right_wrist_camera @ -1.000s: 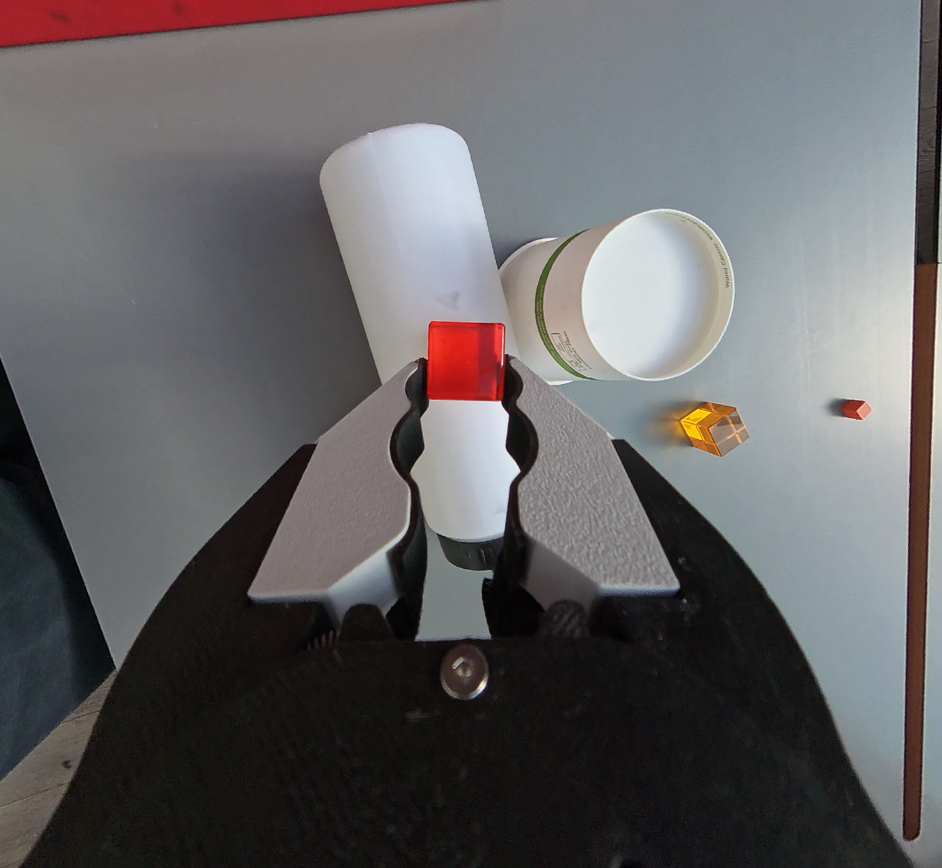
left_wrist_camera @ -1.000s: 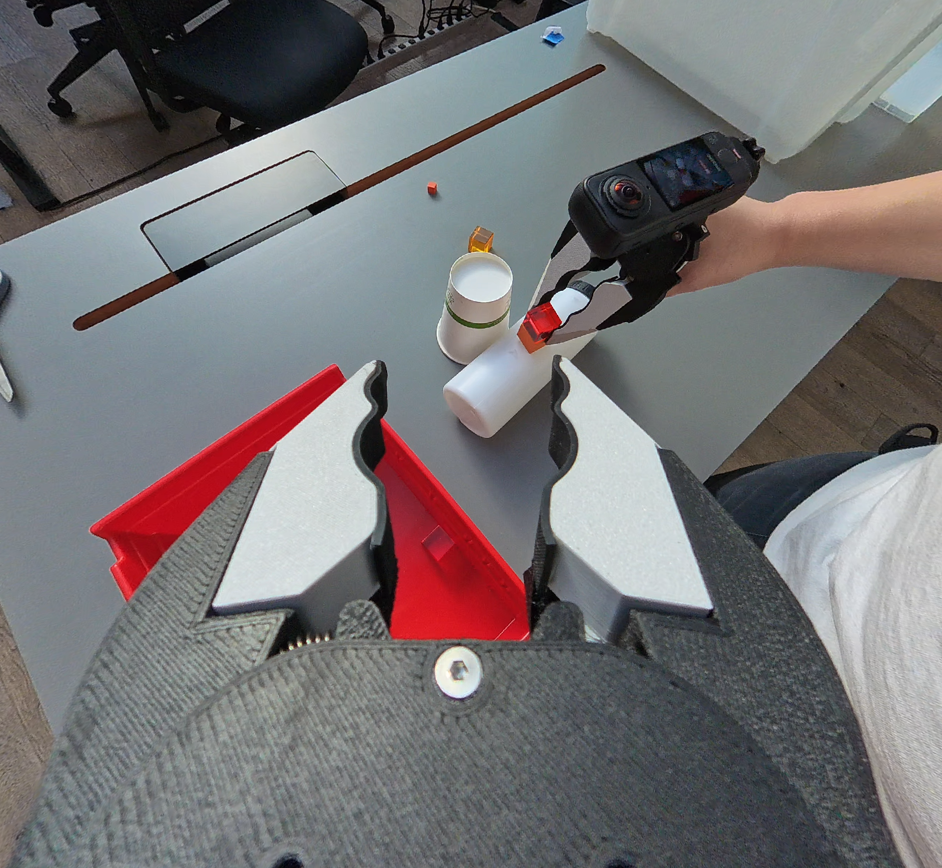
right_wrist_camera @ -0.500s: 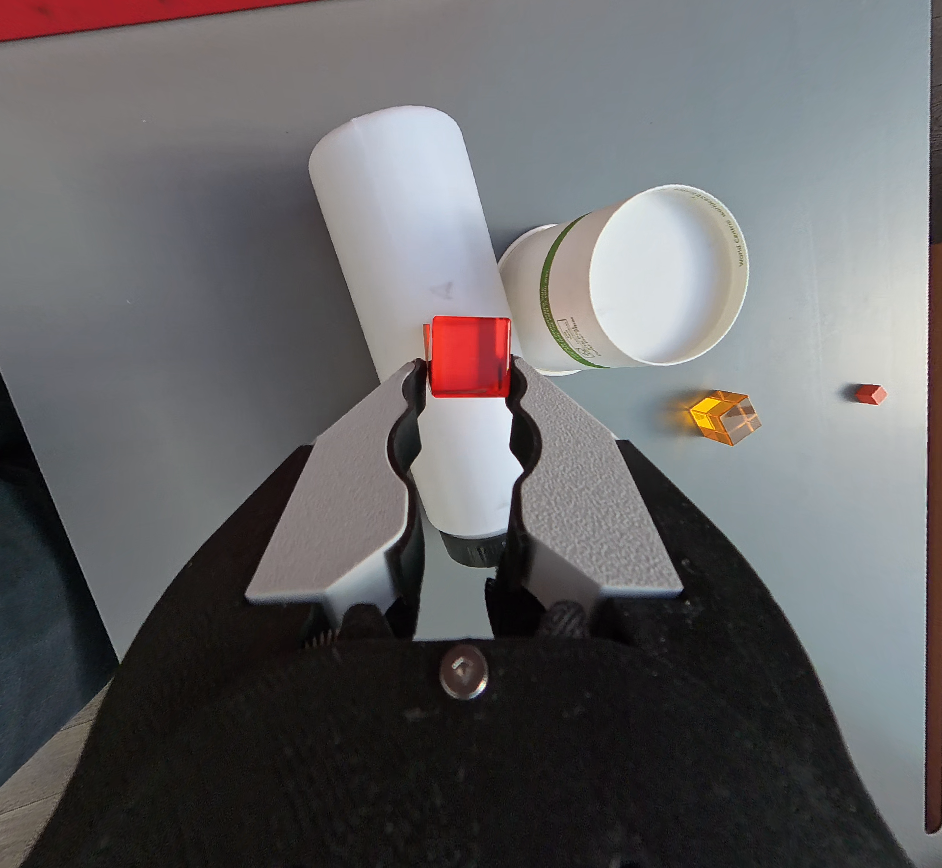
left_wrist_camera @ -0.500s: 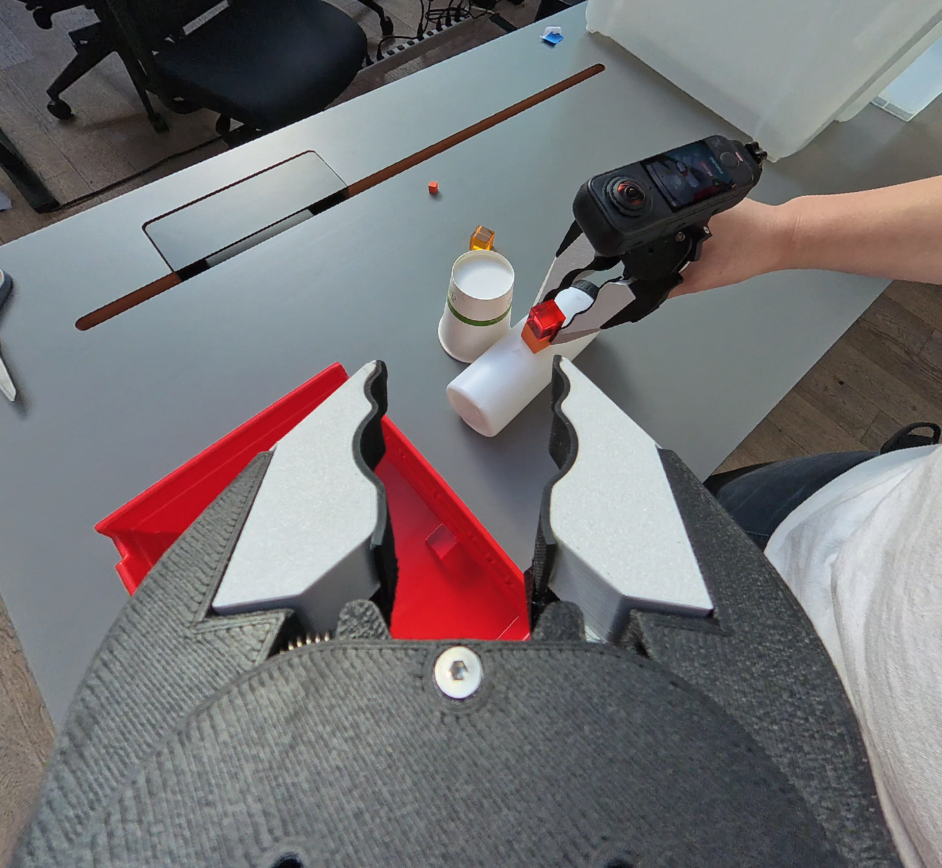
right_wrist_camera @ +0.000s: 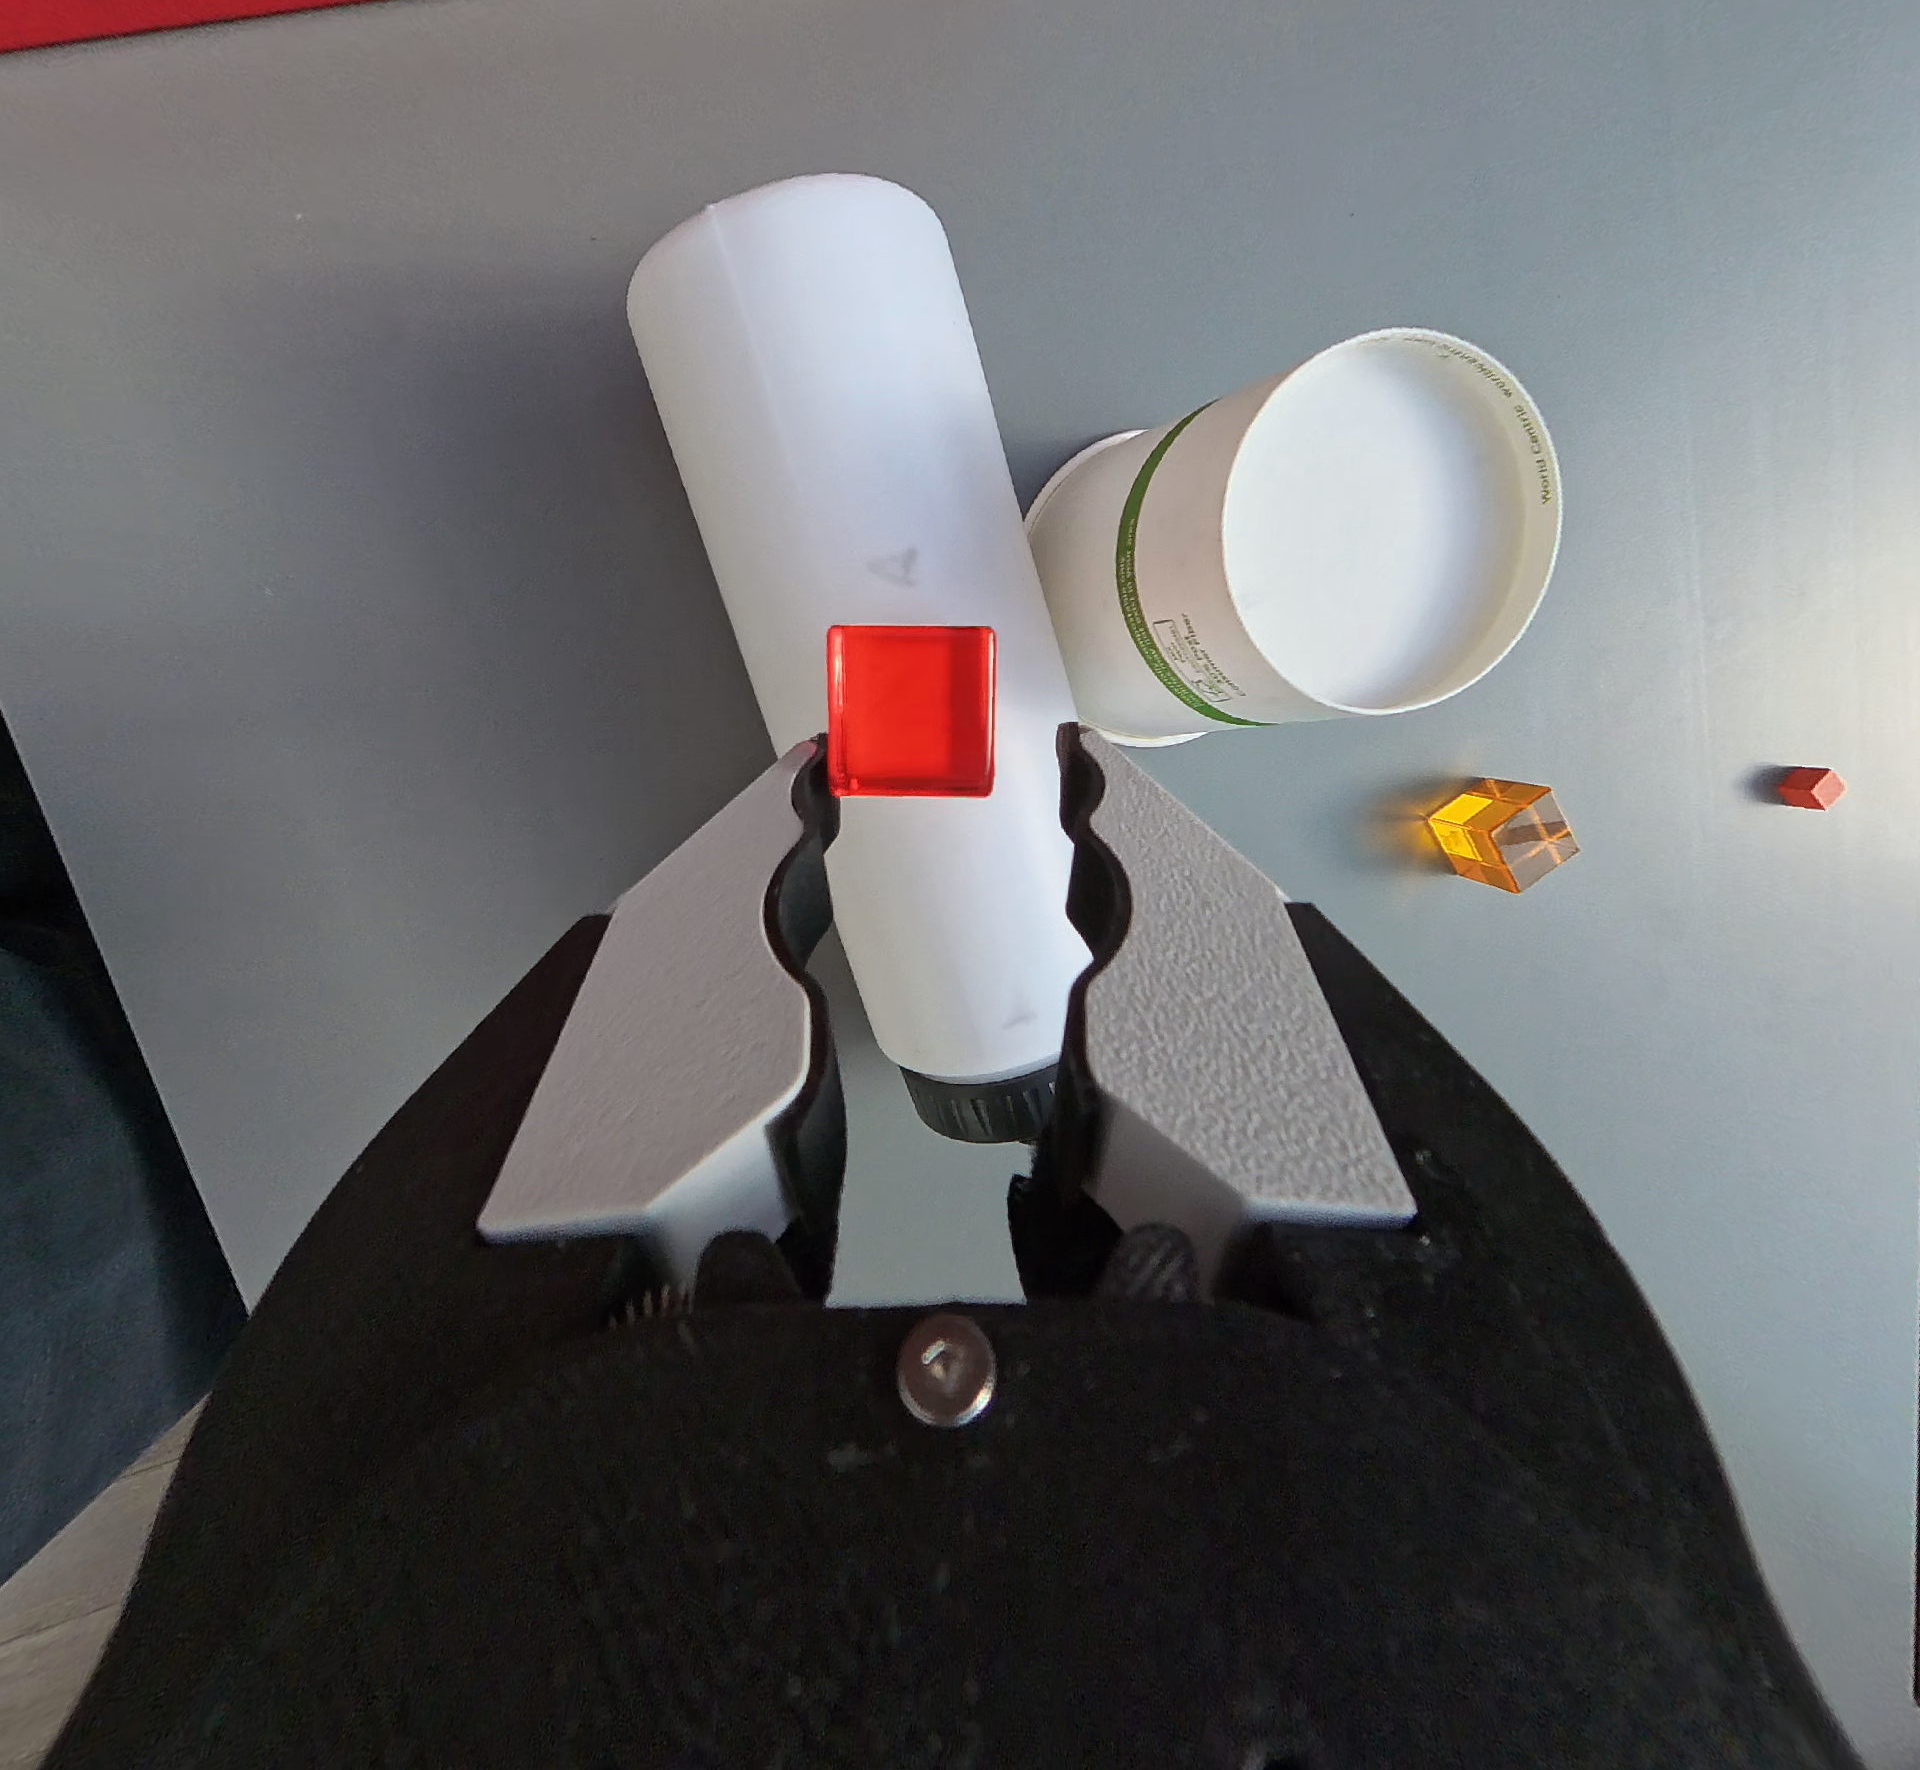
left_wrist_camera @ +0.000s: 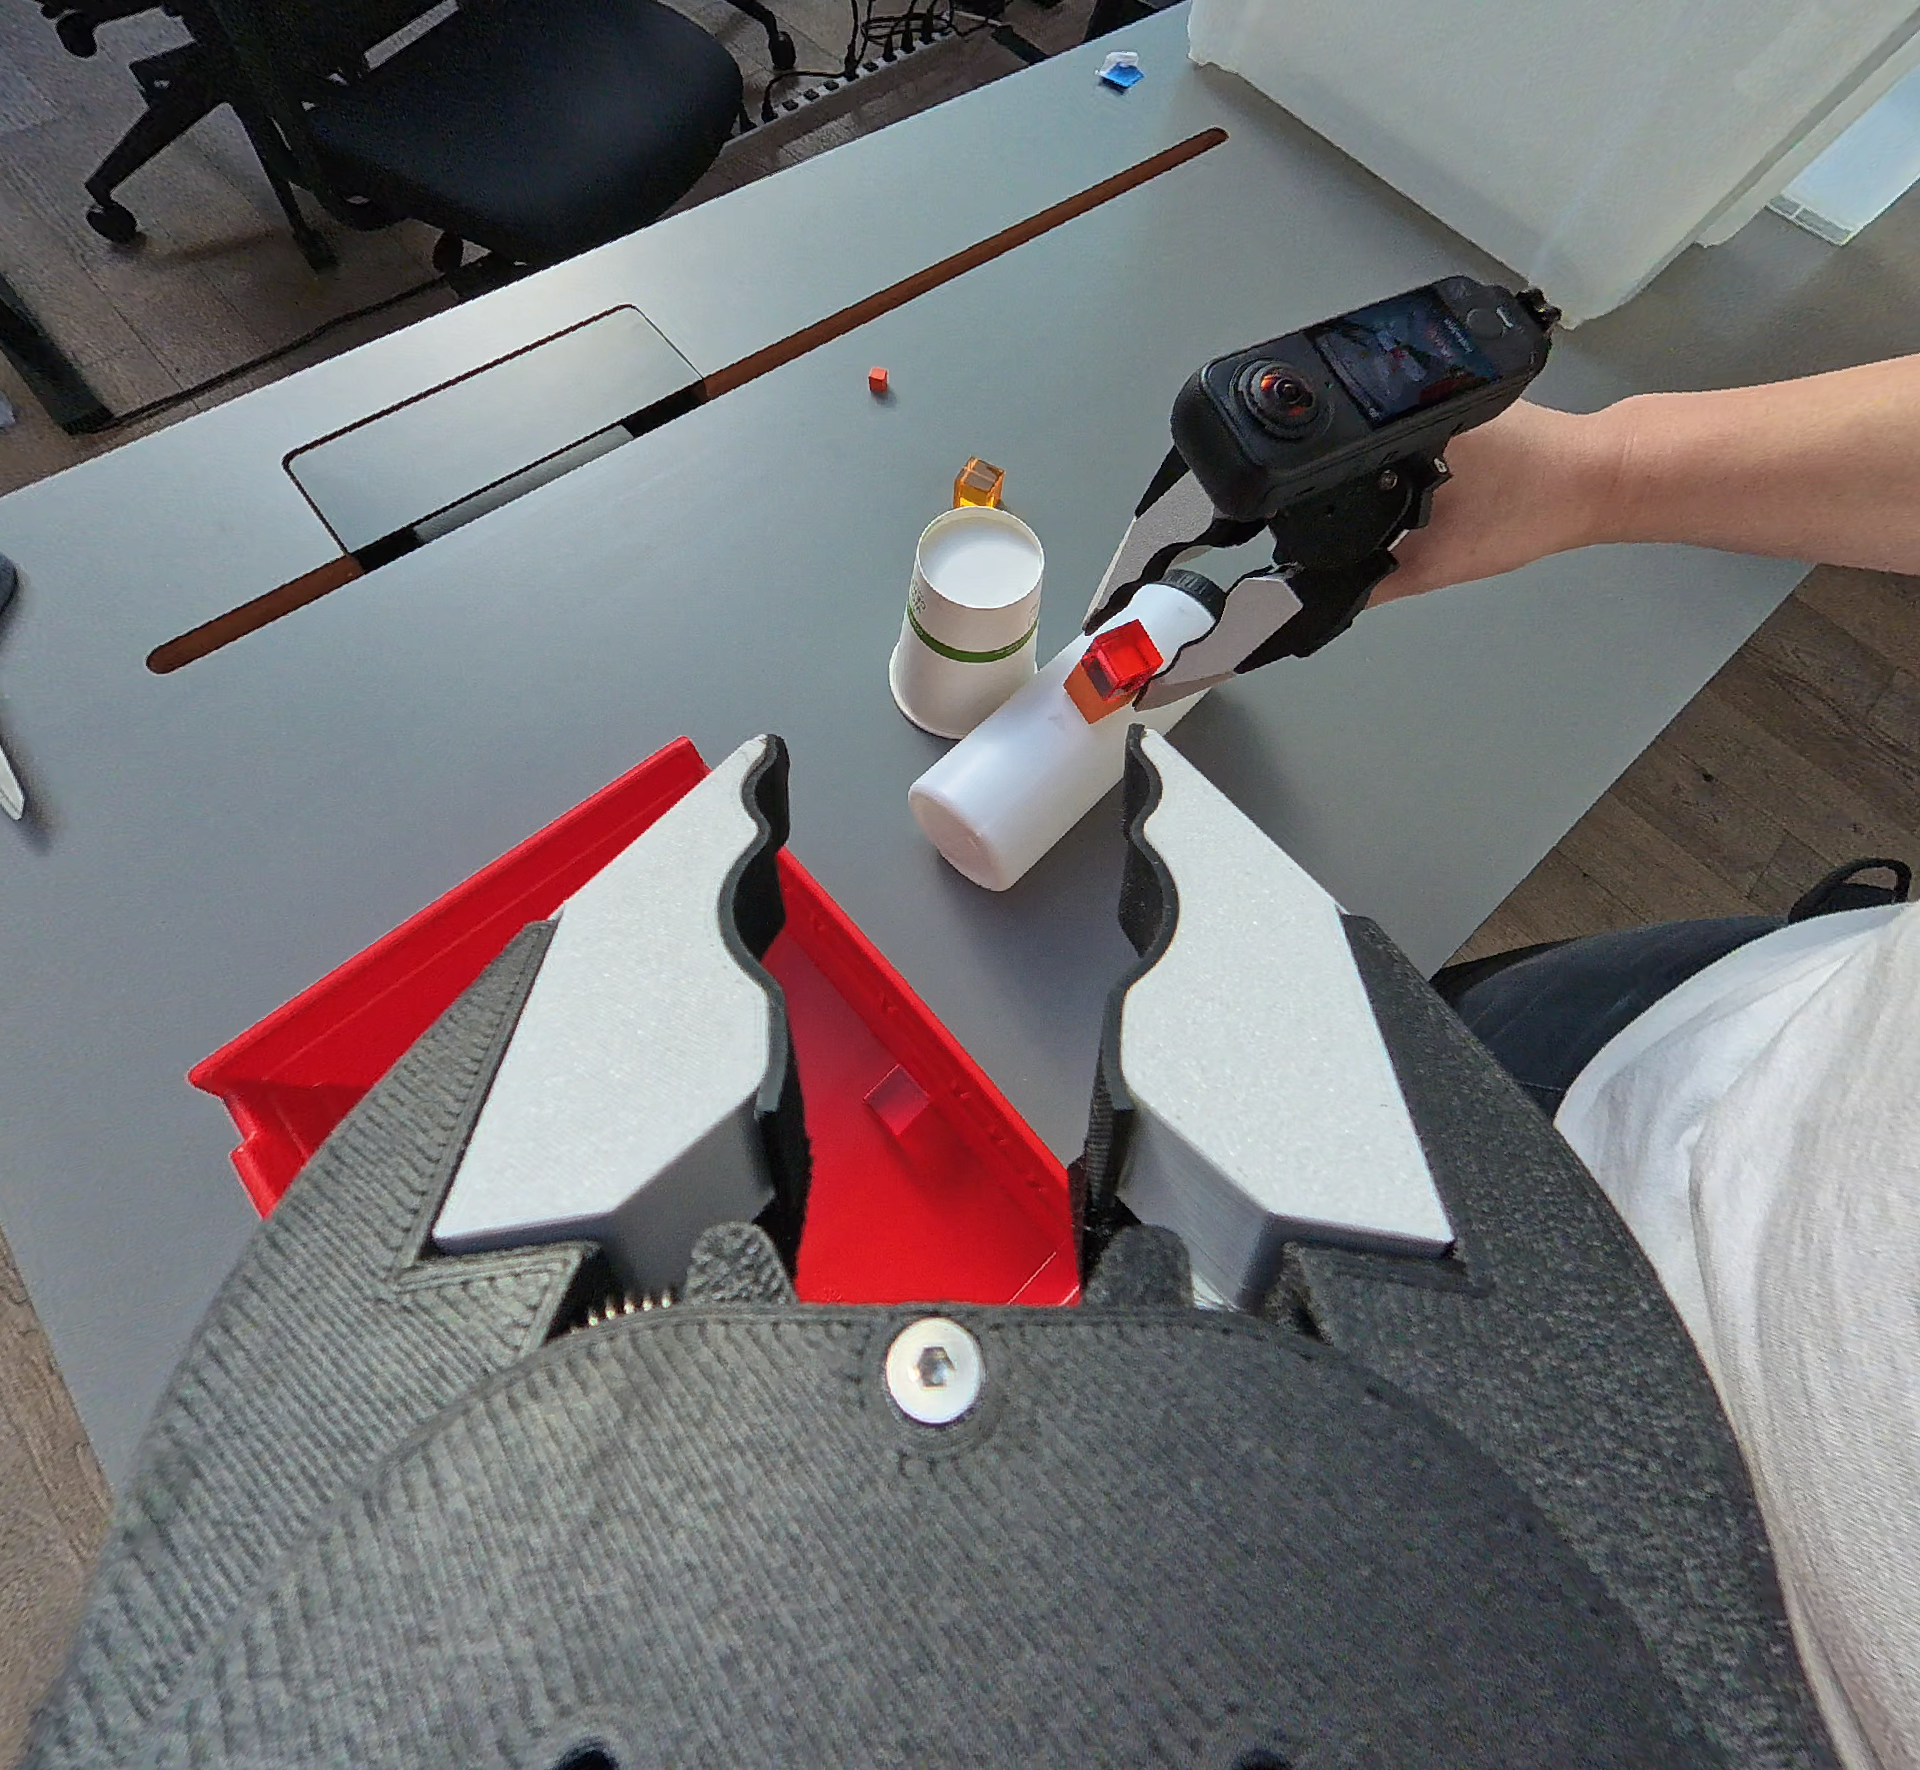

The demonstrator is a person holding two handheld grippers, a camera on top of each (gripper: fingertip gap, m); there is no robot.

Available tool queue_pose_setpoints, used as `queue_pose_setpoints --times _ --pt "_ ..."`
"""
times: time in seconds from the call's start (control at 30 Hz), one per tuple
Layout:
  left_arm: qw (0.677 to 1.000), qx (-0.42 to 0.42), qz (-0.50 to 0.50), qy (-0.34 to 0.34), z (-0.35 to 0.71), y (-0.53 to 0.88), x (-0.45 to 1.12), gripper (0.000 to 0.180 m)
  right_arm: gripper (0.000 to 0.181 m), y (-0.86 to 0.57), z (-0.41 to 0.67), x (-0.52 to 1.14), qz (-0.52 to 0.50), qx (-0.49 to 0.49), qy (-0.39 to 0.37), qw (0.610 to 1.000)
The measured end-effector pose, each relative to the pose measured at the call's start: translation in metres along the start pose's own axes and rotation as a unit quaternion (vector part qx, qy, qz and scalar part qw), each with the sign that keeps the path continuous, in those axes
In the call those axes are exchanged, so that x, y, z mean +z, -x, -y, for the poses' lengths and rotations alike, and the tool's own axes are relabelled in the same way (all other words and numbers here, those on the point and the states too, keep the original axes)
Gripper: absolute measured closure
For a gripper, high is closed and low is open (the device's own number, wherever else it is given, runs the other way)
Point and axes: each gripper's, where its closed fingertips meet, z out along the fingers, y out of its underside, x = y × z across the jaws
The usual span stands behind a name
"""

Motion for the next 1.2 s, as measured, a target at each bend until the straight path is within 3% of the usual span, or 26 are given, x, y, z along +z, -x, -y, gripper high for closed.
queue_pose_setpoints --times 0.13,0.23,1.2 --pt "1.000 0.001 0.000 0.001 0.000 0.000 0.000 0.116 0.140 0.006 0.006 -0.003 0.009 0.002 -0.024 1.000" --pt "1.000 0.002 -0.001 0.002 0.000 -0.001 0.001 0.116 0.154 0.008 0.005 -0.003 0.011 -0.002 -0.024 1.000" --pt "1.000 0.002 -0.002 0.004 0.001 0.001 0.003 0.116 0.145 -0.003 0.000 -0.001 0.003 0.019 -0.009 1.000"
